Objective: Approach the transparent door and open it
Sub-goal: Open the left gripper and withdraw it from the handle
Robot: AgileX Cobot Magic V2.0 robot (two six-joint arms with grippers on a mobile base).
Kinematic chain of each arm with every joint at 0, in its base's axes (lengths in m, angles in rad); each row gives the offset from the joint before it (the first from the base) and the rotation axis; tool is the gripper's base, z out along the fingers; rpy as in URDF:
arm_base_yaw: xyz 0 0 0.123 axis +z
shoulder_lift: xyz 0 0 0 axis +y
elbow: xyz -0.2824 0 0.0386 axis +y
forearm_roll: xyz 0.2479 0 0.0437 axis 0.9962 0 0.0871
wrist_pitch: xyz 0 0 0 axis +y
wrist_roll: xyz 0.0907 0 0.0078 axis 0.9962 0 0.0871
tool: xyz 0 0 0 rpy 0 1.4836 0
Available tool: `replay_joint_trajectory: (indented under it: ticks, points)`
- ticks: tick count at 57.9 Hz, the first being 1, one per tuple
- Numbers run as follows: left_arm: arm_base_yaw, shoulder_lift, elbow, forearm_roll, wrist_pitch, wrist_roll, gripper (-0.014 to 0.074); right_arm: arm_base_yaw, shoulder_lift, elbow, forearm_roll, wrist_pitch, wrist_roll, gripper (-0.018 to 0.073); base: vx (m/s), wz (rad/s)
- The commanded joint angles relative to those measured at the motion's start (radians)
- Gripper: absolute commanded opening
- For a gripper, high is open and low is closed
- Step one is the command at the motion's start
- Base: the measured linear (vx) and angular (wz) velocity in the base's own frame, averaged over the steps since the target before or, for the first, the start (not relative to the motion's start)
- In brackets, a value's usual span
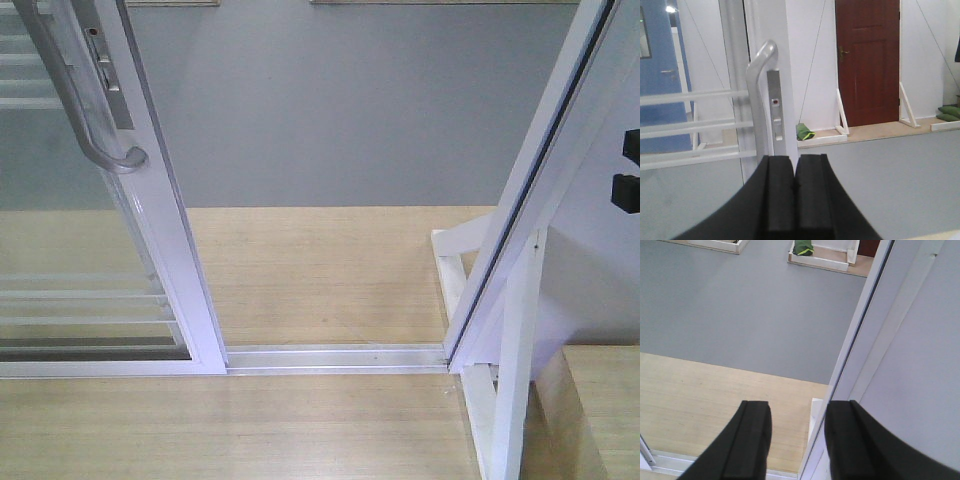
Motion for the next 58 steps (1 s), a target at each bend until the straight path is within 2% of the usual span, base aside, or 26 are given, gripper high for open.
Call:
replay_joint_trajectory:
  ticks: [1,8,20,53,58]
  points:
    - [-0.005,-0.014,0.047,-0.01,-0.167,-0.012,-0.0006,-0.006,-0.008,-0.028,0.0,-0.071,-0.006,0.0337,0.0,0.0]
    - [-0.005,-0.014,0.131,-0.01,-0.245,-0.012,-0.0006,-0.006,-0.008,-0.028,0.0,-0.073,-0.006,0.0337,0.0,0.0]
    - [-0.005,-0.013,0.128,-0.01,-0.128,-0.012,-0.0006,-0.006,-0.008,-0.028,0.0,-0.074,-0.006,0.0337,0.0,0.0]
    - [-0.004,-0.013,0.128,-0.01,-0.12,-0.012,-0.0006,0.014,-0.013,-0.024,-0.001,-0.076,-0.006,0.0337,0.0,0.0]
    - [-0.004,-0.013,0.128,-0.01,-0.12,-0.012,-0.0006,-0.006,-0.06,0.003,-0.067,-0.13,-0.021,0.0312,0.0,0.0]
